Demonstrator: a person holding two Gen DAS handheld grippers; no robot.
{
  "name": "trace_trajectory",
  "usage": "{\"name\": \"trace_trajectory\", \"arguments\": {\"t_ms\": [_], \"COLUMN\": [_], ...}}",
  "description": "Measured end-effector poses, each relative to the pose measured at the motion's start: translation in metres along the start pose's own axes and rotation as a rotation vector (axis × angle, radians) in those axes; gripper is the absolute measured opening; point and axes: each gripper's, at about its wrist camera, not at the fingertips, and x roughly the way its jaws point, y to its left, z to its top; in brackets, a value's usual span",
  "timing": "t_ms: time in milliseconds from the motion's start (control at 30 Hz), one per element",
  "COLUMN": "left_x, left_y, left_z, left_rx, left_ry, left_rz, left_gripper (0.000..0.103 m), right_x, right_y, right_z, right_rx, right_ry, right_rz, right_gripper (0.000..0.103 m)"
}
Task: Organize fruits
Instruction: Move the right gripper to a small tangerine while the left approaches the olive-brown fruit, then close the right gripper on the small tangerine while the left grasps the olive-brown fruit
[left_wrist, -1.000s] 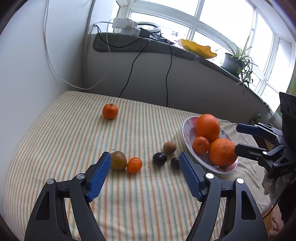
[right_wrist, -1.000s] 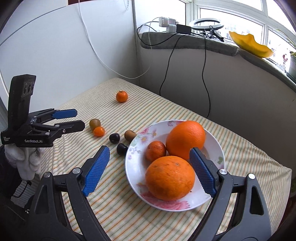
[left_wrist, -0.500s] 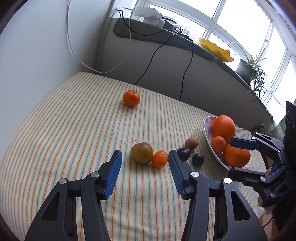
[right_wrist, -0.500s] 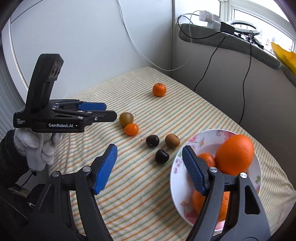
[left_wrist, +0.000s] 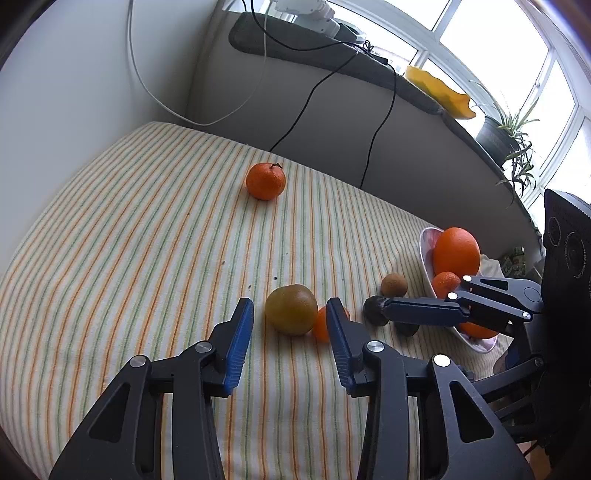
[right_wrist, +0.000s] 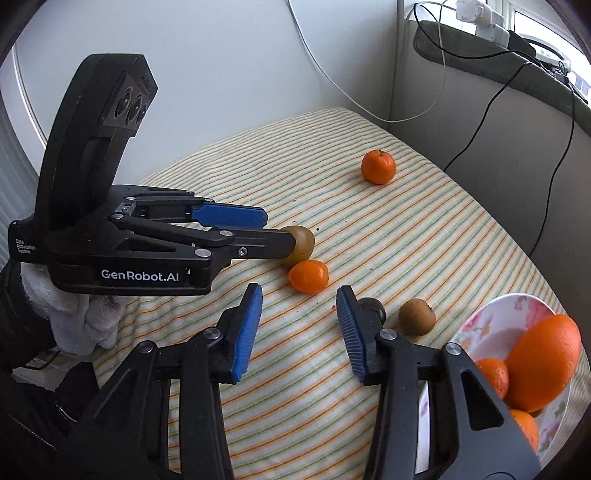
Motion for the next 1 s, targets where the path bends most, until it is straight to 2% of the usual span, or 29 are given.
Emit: {"name": "trace_trajectory", "arguments": {"t_ms": [500, 633, 833, 1000], "left_x": [0.016, 0.017, 0.017, 0.014], "left_y": [0.004, 0.005, 0.006, 0.005], "left_z": [0.004, 0.004, 0.004, 0.004], "left_rx": [-0.014, -0.013, -0.017, -0.016], "left_ry": [0.044, 0.048, 0.048, 0.039], "left_rz": [-0.024, -0.030, -0.031, -0.026], "left_gripper": [0.037, 0.032, 0.029, 0.029], "right_x": [0.034, 0.040, 0.043, 0.039], "right_y": [-0.005, -0.004, -0.004, -0.004], "right_z": [0.011, 0.012, 0.012, 0.011], "right_rx": [0.009, 0.006, 0.010, 0.016], "right_ry": [0.062, 0.073, 0.076, 0.066], "right_rz": [-0.009, -0.006, 0.007, 0.010], "right_gripper": [0.044, 0.037, 0.031, 0.030]}}
